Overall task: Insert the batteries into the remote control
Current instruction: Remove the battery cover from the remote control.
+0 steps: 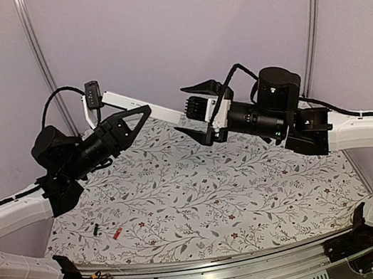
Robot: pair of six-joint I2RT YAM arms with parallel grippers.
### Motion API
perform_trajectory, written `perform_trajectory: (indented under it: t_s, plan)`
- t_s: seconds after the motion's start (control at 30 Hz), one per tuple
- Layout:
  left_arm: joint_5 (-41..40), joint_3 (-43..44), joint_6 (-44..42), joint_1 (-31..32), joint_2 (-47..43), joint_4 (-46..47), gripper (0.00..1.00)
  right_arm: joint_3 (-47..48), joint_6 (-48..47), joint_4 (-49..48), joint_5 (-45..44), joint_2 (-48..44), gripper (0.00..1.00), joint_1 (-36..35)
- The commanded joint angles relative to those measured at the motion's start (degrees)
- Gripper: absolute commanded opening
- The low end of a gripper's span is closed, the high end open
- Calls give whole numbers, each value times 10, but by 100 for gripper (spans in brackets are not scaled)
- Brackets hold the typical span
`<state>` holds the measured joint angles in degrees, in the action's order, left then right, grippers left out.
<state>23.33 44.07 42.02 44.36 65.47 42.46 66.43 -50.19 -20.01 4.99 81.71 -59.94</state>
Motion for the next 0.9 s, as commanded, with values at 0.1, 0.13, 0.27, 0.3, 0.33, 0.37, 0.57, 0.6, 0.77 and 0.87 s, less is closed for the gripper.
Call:
perform_trajectory:
  t_s: [0.1,0.13,0.27,0.3,0.33,0.37,0.57,0.6,0.77,0.87]
  plan:
    - [-3,-8,-18,-12,-30,-10,0,-5,-6,73,-32,-45,54,1]
    - [-3,-8,-18,-12,-31,-11,0,-5,-6,72,-29,-47,50,0]
    - [-4,-8,-18,-13,-32,-12,0,4,-6,68,-23,-44,43,-6]
    - [-5,-8,-16,-13,-31,-12,0,7,-7,66,-22,-41,43,-7]
    - [-4,-8,-16,-13,-31,-12,0,10,-6,65,-21,-38,41,-8]
    - [-5,-8,-16,-13,-30,-12,0,12,-6,65,-18,-35,41,-9]
    - [-3,-8,-19,-13,-30,-18,0,22,-6,57,-8,-25,32,-16]
    - [-4,-9,-19,-12,-29,-19,0,22,-6,56,-5,-25,31,-16]
    - [-1,-8,-19,-13,-27,-17,0,25,-6,56,3,-22,25,-18]
    - [3,-7,-19,-12,-23,-17,0,29,-10,56,-1,-16,24,-18]
